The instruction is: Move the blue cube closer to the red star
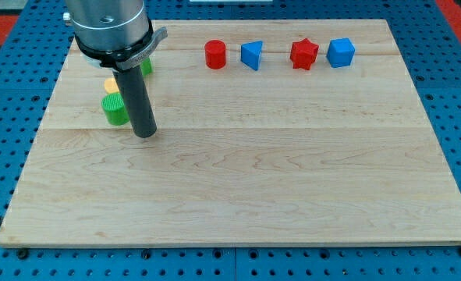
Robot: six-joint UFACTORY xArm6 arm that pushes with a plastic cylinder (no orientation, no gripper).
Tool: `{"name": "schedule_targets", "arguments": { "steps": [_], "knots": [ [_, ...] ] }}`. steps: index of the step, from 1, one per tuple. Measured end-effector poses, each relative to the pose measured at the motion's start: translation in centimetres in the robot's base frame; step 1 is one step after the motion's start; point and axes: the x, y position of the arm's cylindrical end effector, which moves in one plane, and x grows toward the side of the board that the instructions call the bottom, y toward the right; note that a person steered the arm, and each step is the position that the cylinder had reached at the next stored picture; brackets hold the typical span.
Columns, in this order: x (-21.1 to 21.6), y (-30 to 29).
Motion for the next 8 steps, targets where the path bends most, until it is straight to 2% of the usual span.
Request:
{"name": "schedule_targets", "arguments": {
  "steps": [5, 7, 8],
  "knots": [
    [0.0, -0.3],
    [3.0, 0.1],
    [3.0, -0.7]
  ]
}}
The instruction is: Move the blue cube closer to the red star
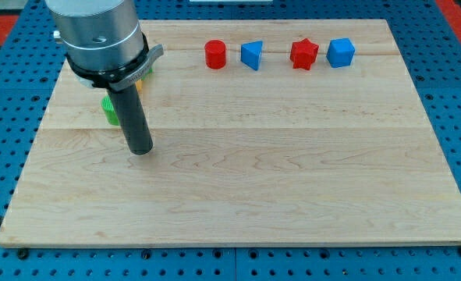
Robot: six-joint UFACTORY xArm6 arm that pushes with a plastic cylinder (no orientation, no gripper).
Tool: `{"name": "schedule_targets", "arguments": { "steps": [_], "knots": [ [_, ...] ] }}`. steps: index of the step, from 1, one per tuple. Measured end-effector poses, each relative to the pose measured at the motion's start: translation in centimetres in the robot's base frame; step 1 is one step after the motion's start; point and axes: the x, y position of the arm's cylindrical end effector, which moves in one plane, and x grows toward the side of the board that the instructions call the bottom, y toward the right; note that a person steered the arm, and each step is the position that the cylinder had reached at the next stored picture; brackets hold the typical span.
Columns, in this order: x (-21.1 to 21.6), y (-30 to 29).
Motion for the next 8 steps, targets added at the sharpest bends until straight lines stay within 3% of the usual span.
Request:
{"name": "schedule_targets", "arguments": {
  "steps": [1, 2, 3, 4, 5, 6, 8],
  "knots": [
    [-0.1, -5.5],
    [-0.7, -1.2],
    [-4.9, 13.0],
    [-12.5, 26.1],
    [-14.9, 33.8],
    [-18.1, 35.9],
    [-20.4, 29.0]
  ]
}}
